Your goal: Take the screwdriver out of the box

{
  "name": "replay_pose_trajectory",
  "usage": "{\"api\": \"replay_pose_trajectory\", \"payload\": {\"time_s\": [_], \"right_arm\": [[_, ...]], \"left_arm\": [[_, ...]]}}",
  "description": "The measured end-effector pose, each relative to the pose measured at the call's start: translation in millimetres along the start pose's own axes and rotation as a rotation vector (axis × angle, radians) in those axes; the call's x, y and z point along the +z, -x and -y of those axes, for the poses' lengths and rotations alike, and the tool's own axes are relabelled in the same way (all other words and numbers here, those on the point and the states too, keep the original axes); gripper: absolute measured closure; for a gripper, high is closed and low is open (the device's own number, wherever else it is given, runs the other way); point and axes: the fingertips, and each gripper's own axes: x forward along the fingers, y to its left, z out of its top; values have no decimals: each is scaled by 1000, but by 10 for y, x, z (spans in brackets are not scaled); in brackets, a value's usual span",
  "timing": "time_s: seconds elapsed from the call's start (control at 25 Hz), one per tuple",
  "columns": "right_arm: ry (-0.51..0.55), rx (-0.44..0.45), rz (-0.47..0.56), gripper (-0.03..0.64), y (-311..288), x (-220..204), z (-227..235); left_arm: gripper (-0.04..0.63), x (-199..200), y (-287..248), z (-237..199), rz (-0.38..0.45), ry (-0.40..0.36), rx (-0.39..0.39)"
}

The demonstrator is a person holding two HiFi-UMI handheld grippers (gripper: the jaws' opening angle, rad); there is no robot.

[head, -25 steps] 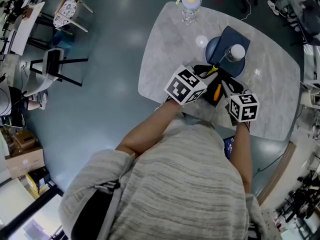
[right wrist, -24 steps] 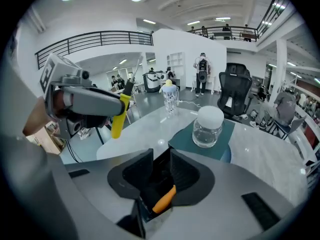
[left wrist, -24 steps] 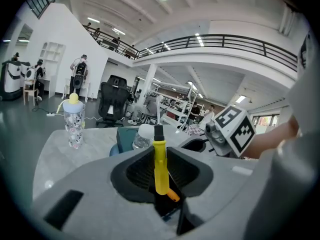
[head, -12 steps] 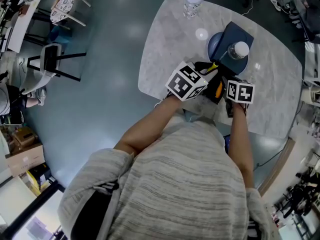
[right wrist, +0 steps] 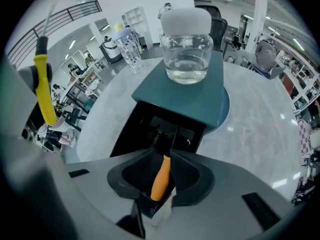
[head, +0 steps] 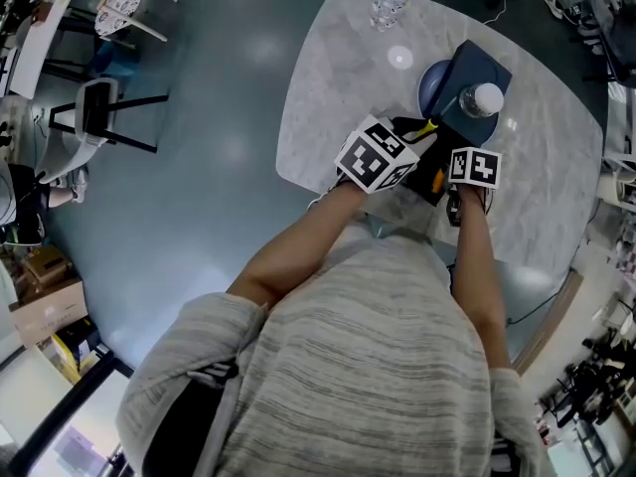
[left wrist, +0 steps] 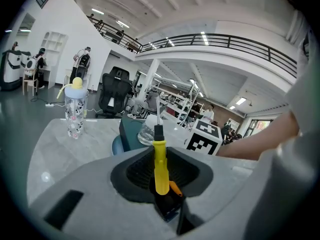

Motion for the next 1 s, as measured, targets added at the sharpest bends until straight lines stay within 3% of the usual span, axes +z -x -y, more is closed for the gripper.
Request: {"api": "replay_pose_trajectory", "payload": {"time_s": [0.56,0.8,1.0], "right_arm": [[-59,-52,-141,531,-186,-55,23],[-107,77,-109,532,-229,-59,-291],[-121,85,-36,532,-92,34,-301]], "left_arm": [[508,-11,-32,-63,-9,19,-2],[508,-13,-50,-27,-15,13,-2],[508,-24,13,-51,-13,12,0]]}}
